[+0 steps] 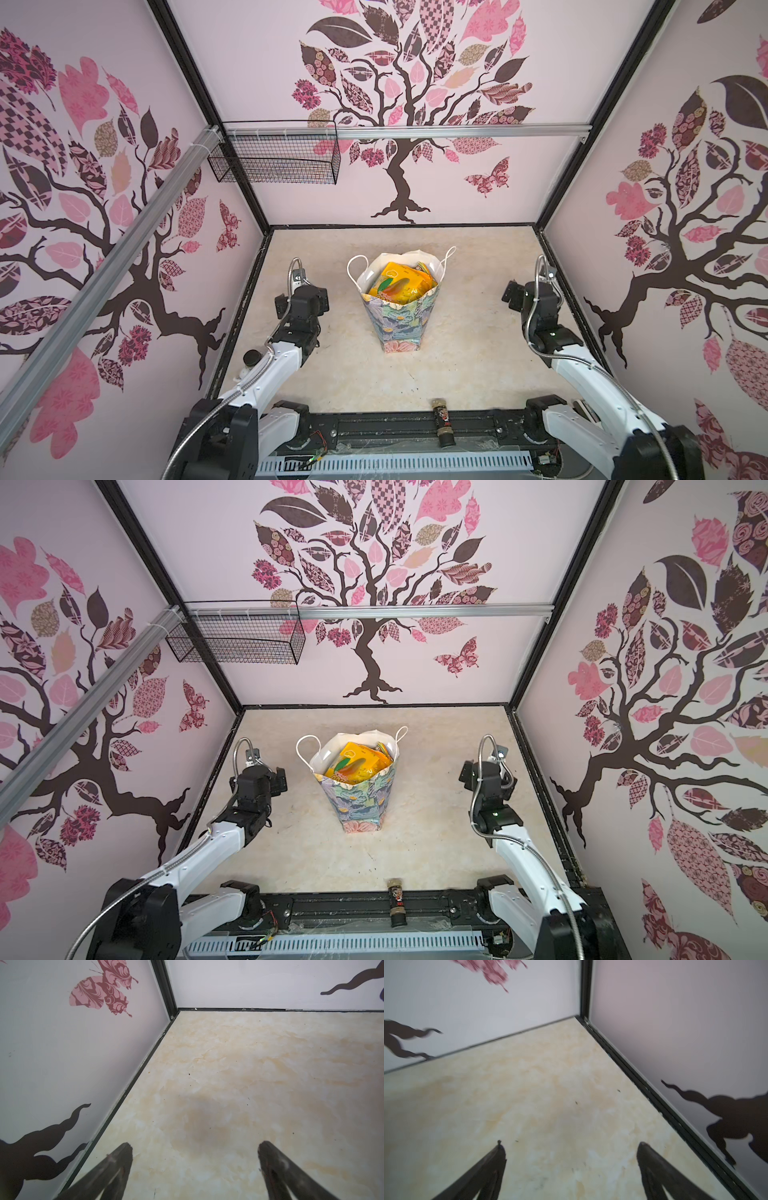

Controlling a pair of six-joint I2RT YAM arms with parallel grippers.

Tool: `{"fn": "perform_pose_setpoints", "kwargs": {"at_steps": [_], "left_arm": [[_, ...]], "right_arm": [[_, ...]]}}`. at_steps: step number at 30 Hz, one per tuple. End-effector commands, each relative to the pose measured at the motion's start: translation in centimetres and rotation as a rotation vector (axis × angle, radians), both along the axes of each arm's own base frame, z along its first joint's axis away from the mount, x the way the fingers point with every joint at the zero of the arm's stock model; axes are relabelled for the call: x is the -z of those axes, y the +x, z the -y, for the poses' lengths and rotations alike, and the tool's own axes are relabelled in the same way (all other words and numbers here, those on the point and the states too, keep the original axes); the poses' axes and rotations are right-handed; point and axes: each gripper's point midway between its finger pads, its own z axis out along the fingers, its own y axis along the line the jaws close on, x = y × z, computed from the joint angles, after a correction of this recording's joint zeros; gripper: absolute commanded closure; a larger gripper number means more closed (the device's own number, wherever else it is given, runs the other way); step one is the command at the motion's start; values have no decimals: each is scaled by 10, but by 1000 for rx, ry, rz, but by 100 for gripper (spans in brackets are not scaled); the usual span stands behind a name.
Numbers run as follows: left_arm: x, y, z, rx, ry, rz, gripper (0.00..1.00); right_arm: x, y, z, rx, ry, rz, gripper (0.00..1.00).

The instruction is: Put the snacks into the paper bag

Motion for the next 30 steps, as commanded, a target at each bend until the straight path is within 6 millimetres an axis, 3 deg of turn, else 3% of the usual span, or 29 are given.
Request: {"fn": "perform_pose_setpoints", "kwargs": {"at_steps": [1,5,6,8,11,13,14,16,20,30], "left_arm": [[-28,23,1,6,22,177,2],[-7,26,4,55,43,167,2],[0,26,4,64,43,167,2],[8,30,2,93,11,186,2],[13,37,1,140,-66,211,2],[34,42,-8,126,-114,196,2],[37,49,-11,119,-104,214,2],[38,47,-10,118,-131,166,2],[39,47,-11,118,-131,167,2],[40,47,-11,119,-132,168,2]], "right_arm": [[-26,27,-3,-19,-25,241,0],[1,41,-6,-56,-94,268,0],[0,49,-8,-76,-110,282,0],[10,66,-25,-203,-46,212,1],[22,63,-38,-286,-47,247,0],[15,55,-38,-291,-74,346,0],[20,57,-35,-273,-66,306,0],[29,64,-33,-261,-40,217,1],[22,59,-32,-259,-58,291,0],[24,62,-31,-249,-53,272,0]]}}
